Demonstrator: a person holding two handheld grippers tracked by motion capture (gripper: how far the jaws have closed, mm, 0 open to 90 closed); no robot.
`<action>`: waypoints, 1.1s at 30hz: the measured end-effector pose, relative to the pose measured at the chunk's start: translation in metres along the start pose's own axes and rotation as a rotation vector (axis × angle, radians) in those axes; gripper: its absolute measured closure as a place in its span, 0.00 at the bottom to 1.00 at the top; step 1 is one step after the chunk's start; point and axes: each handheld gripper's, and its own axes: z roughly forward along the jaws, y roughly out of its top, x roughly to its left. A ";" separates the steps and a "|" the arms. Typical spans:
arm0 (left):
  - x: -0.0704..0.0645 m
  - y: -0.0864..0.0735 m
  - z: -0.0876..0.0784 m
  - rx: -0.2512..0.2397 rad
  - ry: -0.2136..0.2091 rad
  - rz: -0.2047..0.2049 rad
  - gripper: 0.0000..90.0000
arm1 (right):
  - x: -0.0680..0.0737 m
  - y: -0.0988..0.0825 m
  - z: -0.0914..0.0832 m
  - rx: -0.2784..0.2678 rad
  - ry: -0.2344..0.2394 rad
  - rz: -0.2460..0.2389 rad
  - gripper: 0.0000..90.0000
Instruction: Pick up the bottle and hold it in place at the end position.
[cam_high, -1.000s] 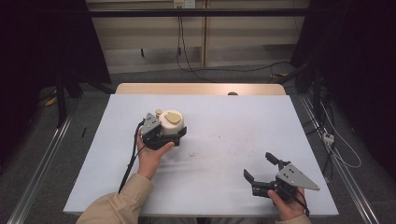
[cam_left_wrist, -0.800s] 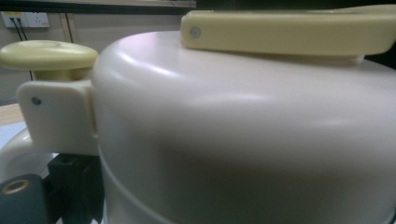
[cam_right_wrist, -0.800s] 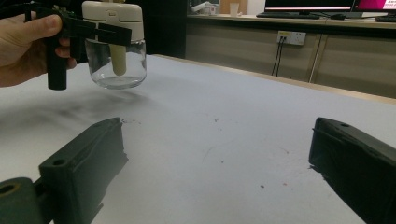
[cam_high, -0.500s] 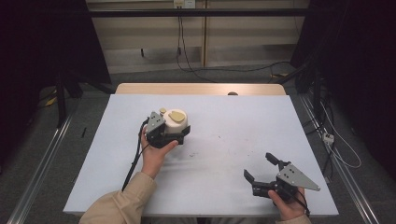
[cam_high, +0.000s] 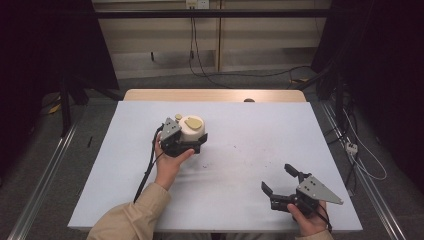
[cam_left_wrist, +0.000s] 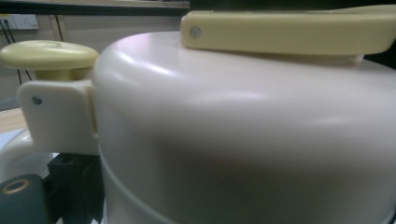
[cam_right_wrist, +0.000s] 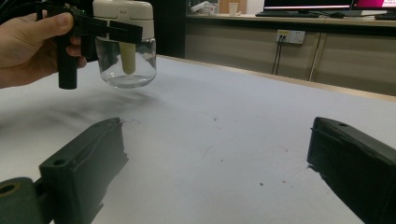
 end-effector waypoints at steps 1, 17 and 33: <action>0.000 0.000 0.001 0.003 -0.001 -0.002 0.07 | 0.000 0.000 0.000 0.000 0.000 -0.001 0.04; -0.004 0.000 0.015 0.011 -0.014 -0.002 0.07 | 0.000 -0.001 0.000 0.003 0.004 -0.001 0.04; -0.013 -0.003 0.031 0.028 -0.030 0.013 0.07 | -0.001 -0.001 0.000 0.001 0.006 0.001 0.04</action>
